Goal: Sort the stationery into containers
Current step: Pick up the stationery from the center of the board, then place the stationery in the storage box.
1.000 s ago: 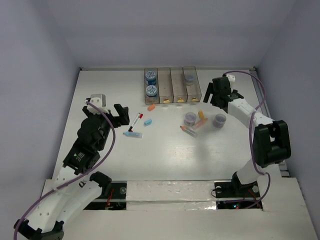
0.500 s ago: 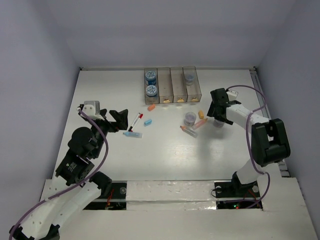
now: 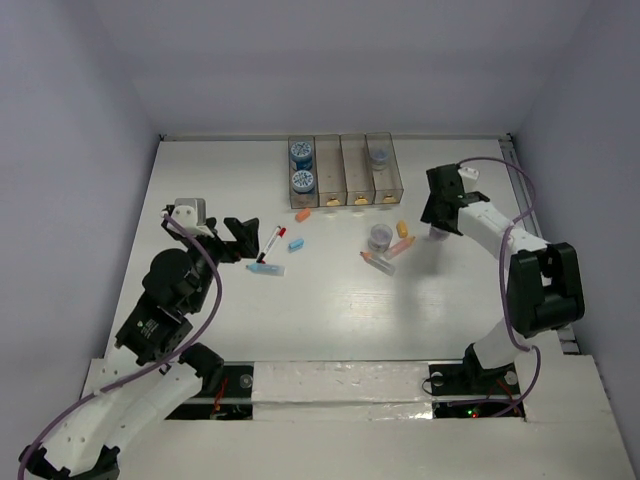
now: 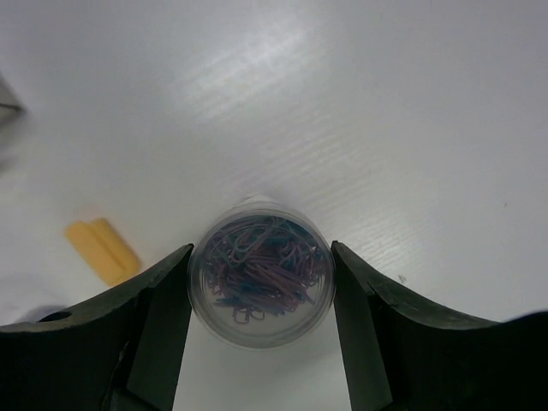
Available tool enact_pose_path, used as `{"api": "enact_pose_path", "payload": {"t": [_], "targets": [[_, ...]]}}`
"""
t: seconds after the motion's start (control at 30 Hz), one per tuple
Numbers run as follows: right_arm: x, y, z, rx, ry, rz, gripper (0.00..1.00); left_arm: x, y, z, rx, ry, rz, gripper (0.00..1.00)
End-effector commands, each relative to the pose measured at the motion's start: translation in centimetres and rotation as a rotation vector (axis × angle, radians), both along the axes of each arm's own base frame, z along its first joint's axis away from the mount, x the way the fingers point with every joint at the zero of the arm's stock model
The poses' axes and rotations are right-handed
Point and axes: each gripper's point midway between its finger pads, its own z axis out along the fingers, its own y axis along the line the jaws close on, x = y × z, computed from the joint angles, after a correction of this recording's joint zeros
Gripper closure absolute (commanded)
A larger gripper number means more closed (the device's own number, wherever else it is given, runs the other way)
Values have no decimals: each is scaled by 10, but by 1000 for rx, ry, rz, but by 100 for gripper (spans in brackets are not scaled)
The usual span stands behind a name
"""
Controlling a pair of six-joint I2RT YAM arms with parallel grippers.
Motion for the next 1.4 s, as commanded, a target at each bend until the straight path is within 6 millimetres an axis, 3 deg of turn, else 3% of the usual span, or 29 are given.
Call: {"api": "enact_pose_path", "payload": {"t": [0.0,0.17,0.2,0.23,0.27,0.3,0.4,0.43,0.47,0.5,0.53,0.6,0.67,0.93,1.23,1.37], "targets": [[49,30,101,55,-262,120,62,6,-2,2,8,-15,10,1],[98,77,142,120,-381,303,61,15,2,-6,30,13,41,1],[109,84,128,116,-348,338,60,17,4,-7,31,16,51,1],[117,89,128,124,-346,356,60,19,4,-9,37,22,52,1],[128,103,142,143,-381,397,60,21,4,-12,41,31,58,1],[139,108,127,134,-350,421,60,23,4,-14,46,38,60,1],[162,124,137,130,-374,470,59,29,7,-19,58,56,79,1],[171,127,120,128,-346,476,59,30,7,-21,63,61,79,1],[174,130,115,129,-331,487,59,32,8,-23,69,69,87,1],[183,132,124,123,-349,495,59,33,7,-24,72,74,85,1],[189,134,106,119,-312,500,59,34,7,-25,74,77,85,1],[196,137,104,114,-304,513,59,36,8,-28,79,86,94,1],[201,139,87,110,-271,518,59,39,10,-30,82,93,101,1],[216,142,56,88,-211,534,58,42,11,-34,91,107,107,1],[234,140,38,47,-206,513,58,41,10,-34,89,106,104,1],[241,142,39,49,-224,512,58,42,12,-34,89,107,110,1]]}}
